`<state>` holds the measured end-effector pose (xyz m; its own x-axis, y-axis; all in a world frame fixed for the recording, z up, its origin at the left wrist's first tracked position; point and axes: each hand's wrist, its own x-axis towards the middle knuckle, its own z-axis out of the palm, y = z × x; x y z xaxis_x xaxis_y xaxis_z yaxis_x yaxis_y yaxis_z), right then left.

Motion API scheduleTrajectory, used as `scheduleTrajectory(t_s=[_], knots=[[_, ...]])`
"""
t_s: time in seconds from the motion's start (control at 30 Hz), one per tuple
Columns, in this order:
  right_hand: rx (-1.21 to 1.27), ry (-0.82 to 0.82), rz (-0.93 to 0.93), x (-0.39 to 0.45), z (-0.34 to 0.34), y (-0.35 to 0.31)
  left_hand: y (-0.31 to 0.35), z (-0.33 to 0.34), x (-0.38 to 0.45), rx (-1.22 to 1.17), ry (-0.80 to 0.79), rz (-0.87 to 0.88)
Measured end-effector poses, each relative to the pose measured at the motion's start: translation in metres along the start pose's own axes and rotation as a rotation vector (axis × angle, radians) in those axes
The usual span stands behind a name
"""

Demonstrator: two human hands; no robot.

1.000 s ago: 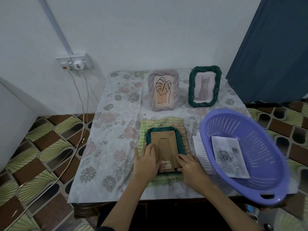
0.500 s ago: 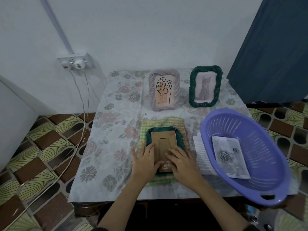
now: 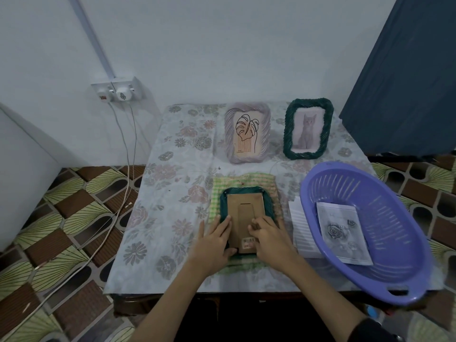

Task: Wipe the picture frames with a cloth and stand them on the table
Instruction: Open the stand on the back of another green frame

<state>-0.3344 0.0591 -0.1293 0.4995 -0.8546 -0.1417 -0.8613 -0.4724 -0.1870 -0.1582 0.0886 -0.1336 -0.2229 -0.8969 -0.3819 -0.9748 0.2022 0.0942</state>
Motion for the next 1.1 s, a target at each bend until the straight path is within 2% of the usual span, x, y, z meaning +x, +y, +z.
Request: scheduleTrajectory(t_s=[0.13, 0.37, 0.47, 0.67, 0.8, 0.87, 0.97, 1.1], knots=[[-0.004, -0.002, 0.012, -0.002, -0.001, -0.003, 0.008, 0.007, -0.002, 0.006, 0.082, -0.024], [0.028, -0.02, 0.029, -0.002, 0.0, -0.002, 0.012, 0.009, 0.002, -0.291, 0.2, -0.07], [0.075, -0.02, 0.045, 0.0, -0.001, 0.002, 0.008, -0.006, 0.014, -0.301, 0.242, -0.098], [0.195, 0.012, 0.115, 0.024, -0.016, 0.008, 0.003, -0.024, 0.034, -0.05, 0.162, -0.073], [0.266, 0.148, 0.28, 0.057, -0.023, 0.025, 0.0, -0.024, 0.038, -0.08, 0.119, -0.069], [0.243, 0.16, 0.33, 0.071, -0.024, 0.035, 0.0, -0.024, 0.039, -0.087, 0.112, -0.071], [0.19, 0.125, 0.341, 0.082, -0.02, 0.042, -0.001, -0.023, 0.038, -0.09, 0.106, -0.072], [0.116, 0.169, 0.32, 0.086, -0.017, 0.041, -0.003, -0.022, 0.039, -0.127, 0.107, -0.078]])
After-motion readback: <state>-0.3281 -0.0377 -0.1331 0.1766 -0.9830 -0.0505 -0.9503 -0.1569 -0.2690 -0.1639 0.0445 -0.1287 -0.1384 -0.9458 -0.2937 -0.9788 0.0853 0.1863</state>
